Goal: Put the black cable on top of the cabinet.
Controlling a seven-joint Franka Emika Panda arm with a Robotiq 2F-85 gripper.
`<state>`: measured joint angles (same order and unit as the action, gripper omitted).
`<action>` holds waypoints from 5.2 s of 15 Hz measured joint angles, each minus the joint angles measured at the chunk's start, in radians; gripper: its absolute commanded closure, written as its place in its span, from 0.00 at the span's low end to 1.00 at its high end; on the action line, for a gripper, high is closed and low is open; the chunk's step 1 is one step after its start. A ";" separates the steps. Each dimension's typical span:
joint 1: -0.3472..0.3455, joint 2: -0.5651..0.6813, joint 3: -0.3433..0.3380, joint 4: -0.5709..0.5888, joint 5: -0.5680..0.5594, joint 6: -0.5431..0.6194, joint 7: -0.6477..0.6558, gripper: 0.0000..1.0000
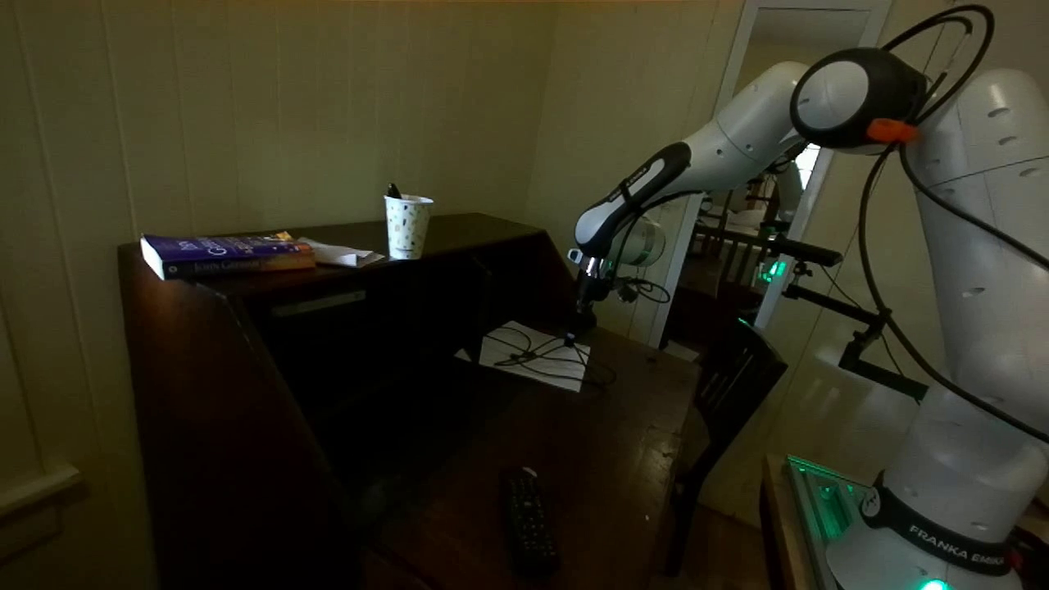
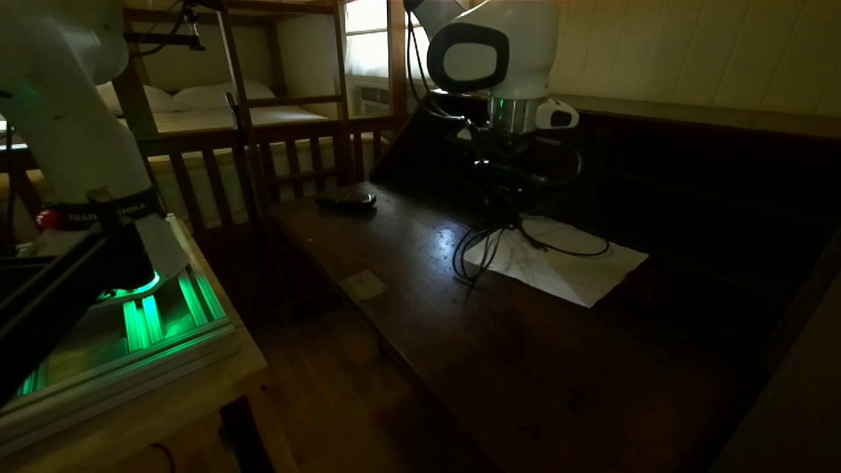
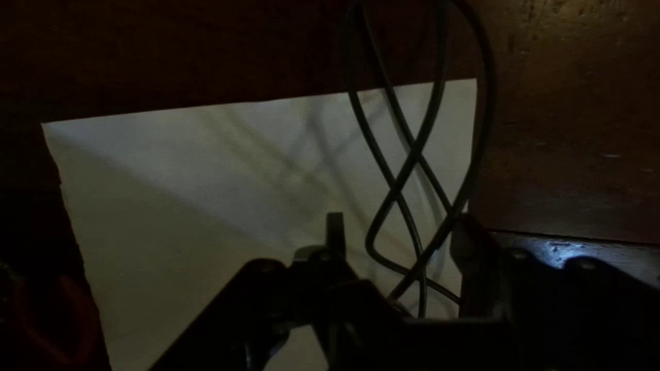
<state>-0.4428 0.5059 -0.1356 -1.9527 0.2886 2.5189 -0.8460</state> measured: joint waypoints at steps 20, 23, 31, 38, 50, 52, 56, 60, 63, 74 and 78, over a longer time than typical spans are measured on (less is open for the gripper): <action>0.021 -0.216 -0.022 -0.114 -0.106 -0.005 0.139 0.99; 0.033 -0.380 -0.042 -0.183 -0.152 -0.022 0.139 0.99; 0.095 -0.792 -0.091 -0.239 -0.321 -0.094 0.251 0.99; 0.202 -0.966 -0.063 -0.089 -0.414 -0.070 0.380 0.94; 0.267 -0.855 -0.089 0.029 -0.501 0.073 0.330 0.99; 0.271 -0.761 -0.129 0.068 -0.509 0.225 0.280 0.99; 0.340 -0.527 -0.211 0.194 -0.345 0.439 0.041 0.99; 0.351 -0.339 -0.116 0.331 -0.050 0.448 -0.257 0.99; 0.265 -0.197 -0.039 0.470 0.087 0.422 -0.430 0.99; 0.019 0.117 0.054 0.802 0.106 0.361 -0.463 0.99; 0.017 0.166 0.083 0.836 0.105 0.337 -0.463 0.99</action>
<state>-0.4263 0.6715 -0.0531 -1.1169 0.3938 2.8563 -1.3092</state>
